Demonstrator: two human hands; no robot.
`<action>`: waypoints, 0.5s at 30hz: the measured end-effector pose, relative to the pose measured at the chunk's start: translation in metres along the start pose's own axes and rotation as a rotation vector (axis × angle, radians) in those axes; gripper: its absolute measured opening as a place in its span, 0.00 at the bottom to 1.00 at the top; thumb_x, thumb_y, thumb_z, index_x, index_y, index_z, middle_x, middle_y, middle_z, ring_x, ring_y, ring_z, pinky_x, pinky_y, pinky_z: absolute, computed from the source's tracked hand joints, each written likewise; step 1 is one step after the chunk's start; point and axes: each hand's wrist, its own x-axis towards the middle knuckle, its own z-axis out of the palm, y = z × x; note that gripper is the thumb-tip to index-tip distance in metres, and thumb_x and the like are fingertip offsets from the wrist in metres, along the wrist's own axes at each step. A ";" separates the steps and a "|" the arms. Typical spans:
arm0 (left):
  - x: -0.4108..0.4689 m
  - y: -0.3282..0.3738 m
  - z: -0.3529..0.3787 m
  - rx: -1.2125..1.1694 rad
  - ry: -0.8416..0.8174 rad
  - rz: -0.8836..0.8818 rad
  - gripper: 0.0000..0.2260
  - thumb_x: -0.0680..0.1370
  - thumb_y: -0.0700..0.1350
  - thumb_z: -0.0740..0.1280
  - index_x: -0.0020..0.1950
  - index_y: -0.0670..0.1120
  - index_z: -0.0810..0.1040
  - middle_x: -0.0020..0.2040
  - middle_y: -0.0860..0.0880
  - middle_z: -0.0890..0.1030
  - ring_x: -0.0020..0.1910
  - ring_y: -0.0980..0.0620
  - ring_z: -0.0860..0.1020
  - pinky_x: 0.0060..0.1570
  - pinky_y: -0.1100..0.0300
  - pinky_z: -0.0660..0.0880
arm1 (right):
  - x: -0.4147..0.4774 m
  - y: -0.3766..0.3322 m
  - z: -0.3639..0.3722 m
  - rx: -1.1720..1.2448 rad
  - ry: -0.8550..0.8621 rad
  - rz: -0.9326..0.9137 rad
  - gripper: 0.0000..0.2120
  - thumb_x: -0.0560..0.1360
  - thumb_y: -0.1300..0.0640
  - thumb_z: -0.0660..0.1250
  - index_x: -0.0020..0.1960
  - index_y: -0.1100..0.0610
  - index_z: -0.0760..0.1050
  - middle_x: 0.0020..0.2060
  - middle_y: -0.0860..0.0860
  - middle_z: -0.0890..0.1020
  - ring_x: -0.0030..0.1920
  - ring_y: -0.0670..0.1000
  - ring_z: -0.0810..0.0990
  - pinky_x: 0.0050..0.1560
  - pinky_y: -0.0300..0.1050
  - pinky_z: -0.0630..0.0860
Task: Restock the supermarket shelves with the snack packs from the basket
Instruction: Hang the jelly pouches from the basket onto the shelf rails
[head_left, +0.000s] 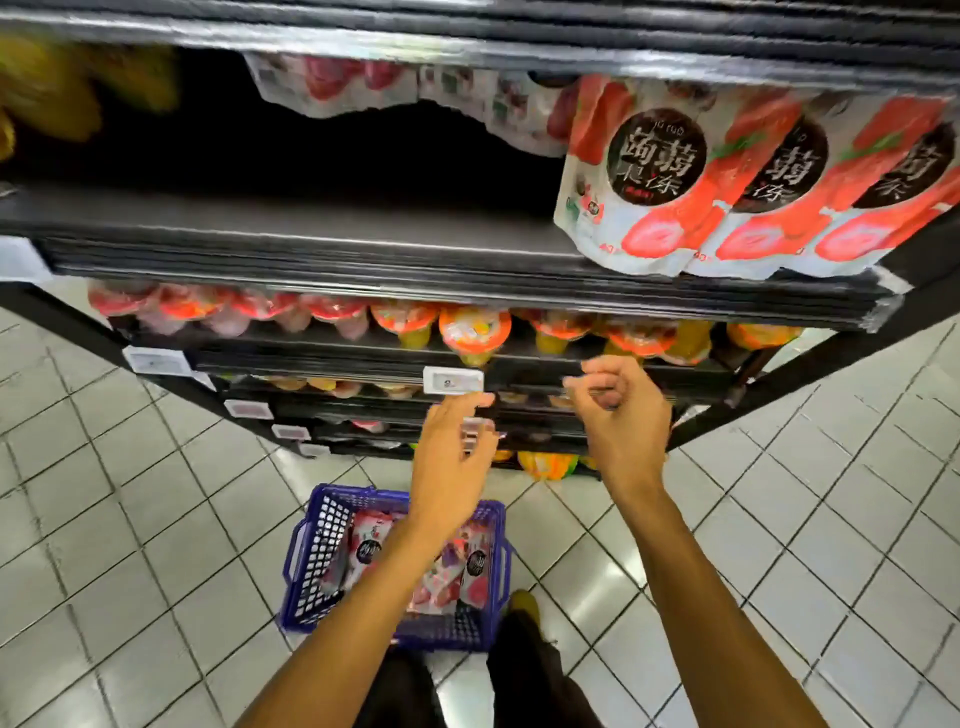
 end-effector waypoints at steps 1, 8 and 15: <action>-0.003 -0.021 -0.009 0.003 -0.037 -0.057 0.11 0.79 0.38 0.64 0.59 0.48 0.79 0.51 0.55 0.79 0.42 0.62 0.76 0.42 0.68 0.73 | -0.014 0.010 0.015 0.029 -0.087 0.079 0.06 0.72 0.59 0.75 0.47 0.56 0.79 0.32 0.43 0.82 0.34 0.40 0.80 0.36 0.34 0.75; -0.036 -0.177 -0.074 0.032 -0.223 -0.310 0.06 0.77 0.31 0.65 0.52 0.35 0.80 0.50 0.41 0.83 0.47 0.49 0.79 0.50 0.56 0.76 | -0.124 0.094 0.128 -0.030 -0.393 0.491 0.17 0.73 0.66 0.73 0.31 0.47 0.79 0.29 0.44 0.81 0.35 0.48 0.80 0.36 0.38 0.77; -0.075 -0.336 -0.126 0.100 -0.231 -0.512 0.06 0.78 0.38 0.65 0.48 0.39 0.81 0.43 0.43 0.82 0.42 0.51 0.77 0.45 0.59 0.72 | -0.213 0.194 0.221 -0.135 -0.550 0.818 0.03 0.78 0.63 0.66 0.48 0.59 0.80 0.29 0.42 0.82 0.31 0.39 0.80 0.32 0.32 0.76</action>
